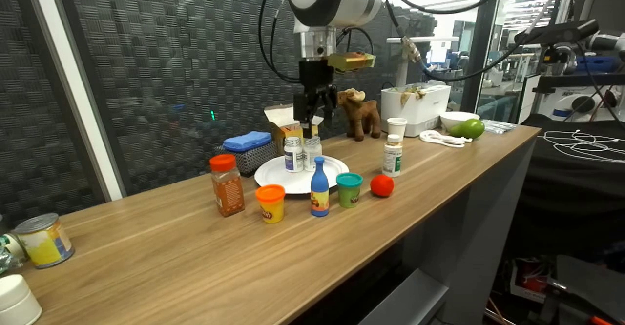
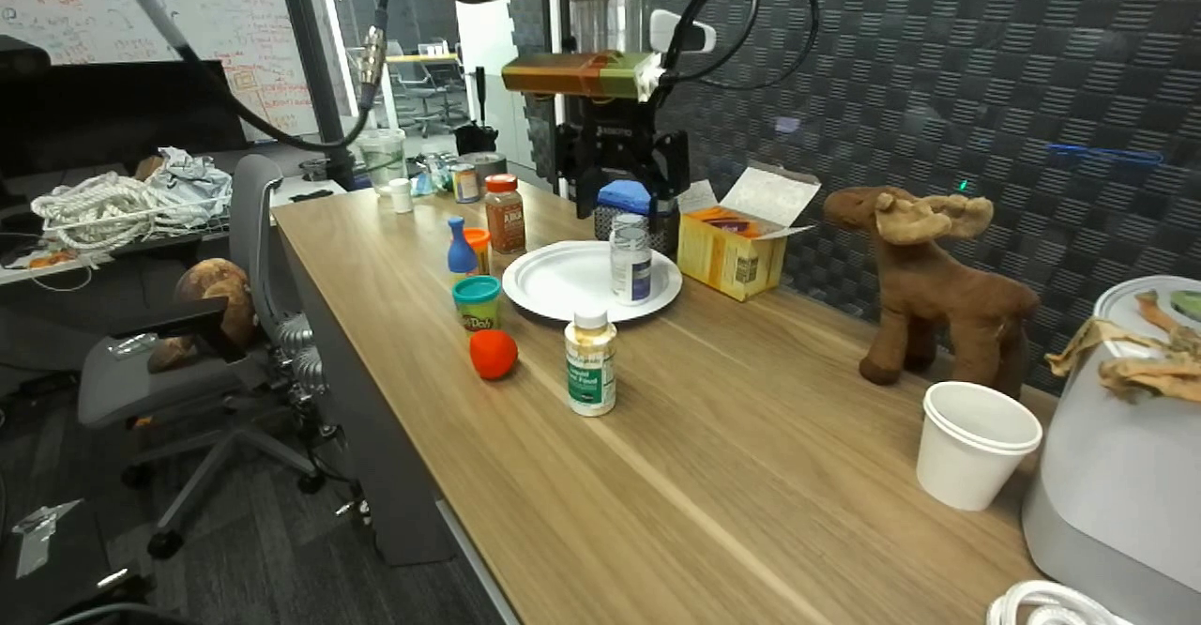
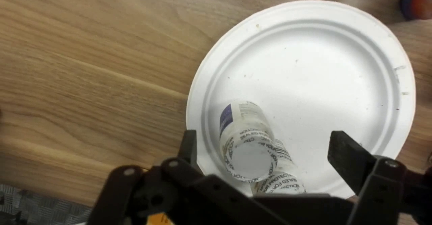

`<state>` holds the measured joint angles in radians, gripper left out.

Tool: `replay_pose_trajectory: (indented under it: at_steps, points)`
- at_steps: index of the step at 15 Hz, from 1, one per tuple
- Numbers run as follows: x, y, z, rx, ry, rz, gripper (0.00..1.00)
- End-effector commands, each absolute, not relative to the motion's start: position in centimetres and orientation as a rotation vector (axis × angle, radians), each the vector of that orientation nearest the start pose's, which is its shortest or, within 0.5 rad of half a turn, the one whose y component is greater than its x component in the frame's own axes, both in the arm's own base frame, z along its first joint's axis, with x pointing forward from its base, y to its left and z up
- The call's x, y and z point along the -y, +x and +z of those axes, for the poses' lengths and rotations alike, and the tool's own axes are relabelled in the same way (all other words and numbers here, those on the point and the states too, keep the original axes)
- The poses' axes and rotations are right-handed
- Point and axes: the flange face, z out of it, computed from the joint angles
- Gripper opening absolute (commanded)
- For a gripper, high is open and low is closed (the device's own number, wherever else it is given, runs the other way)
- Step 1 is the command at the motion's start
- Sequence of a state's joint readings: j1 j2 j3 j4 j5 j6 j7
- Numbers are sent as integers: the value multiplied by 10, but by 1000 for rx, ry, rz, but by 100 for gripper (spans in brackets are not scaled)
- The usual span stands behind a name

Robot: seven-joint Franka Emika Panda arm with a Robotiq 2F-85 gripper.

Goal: Put the bottles and the orange object on the plate

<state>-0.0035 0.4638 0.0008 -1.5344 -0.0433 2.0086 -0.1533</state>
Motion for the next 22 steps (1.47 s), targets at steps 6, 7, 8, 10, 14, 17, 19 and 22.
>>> replay_pose_trajectory:
  at_steps: [6, 7, 8, 10, 14, 17, 19, 22]
  points:
    - [35, 592, 436, -64, -3069, -89, 100]
    - [41, 581, 442, -142, -3056, -141, 100]
    - [46, 571, 447, -202, -3055, -179, 100]
    - [58, 553, 455, -327, -3049, -257, 100]
    - [84, 535, 457, -579, -3109, -347, 100]
    - [95, 534, 441, -662, -3192, -288, 100]
    - [97, 539, 427, -667, -3239, -225, 100]
    - [93, 548, 409, -639, -3251, -159, 100]
